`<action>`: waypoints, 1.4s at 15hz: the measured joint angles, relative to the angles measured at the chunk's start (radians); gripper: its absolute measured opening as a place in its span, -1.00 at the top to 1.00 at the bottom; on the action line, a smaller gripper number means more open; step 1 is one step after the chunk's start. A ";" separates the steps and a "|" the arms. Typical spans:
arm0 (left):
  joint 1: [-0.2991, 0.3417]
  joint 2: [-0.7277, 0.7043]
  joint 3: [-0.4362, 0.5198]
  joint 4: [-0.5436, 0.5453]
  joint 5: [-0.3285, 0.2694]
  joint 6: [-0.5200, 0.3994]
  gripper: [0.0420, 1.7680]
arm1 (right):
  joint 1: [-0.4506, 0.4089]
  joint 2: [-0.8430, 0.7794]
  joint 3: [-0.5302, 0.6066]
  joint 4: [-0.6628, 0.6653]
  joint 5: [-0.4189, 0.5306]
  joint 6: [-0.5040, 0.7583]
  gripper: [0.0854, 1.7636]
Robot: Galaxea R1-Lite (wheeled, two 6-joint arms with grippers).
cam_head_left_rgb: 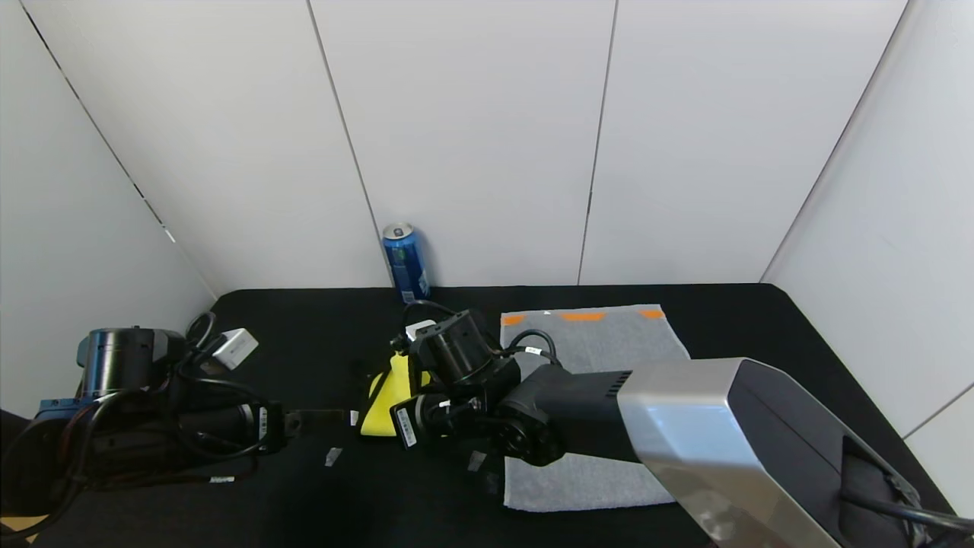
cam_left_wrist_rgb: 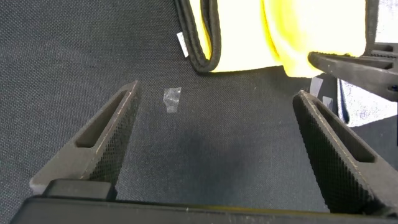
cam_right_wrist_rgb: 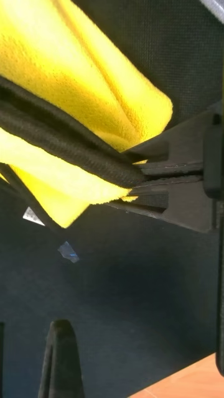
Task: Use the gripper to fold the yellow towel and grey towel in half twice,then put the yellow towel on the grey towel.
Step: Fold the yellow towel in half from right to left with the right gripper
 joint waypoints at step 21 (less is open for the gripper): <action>0.000 0.008 -0.001 0.000 0.001 0.002 -0.94 | -0.004 -0.080 -0.002 -0.004 0.013 0.000 -0.64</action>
